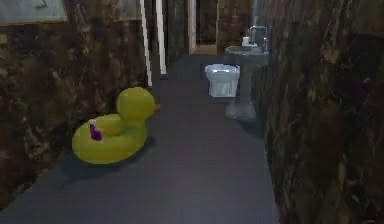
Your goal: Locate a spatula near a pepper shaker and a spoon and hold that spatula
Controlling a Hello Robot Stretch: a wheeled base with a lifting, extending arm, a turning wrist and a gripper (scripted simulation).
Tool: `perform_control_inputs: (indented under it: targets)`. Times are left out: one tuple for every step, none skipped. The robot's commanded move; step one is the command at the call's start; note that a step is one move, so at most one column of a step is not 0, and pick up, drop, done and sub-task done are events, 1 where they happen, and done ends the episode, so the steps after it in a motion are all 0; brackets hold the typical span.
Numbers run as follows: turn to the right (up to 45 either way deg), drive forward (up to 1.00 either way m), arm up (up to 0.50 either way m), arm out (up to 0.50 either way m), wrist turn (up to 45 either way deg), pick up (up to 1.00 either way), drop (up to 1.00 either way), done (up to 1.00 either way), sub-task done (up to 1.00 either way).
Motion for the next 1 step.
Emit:
perform_control_inputs:
  targets:
    - [0.0,1.00,0.00,0.00,0.0,0.00,0.00,0.00,0.00]
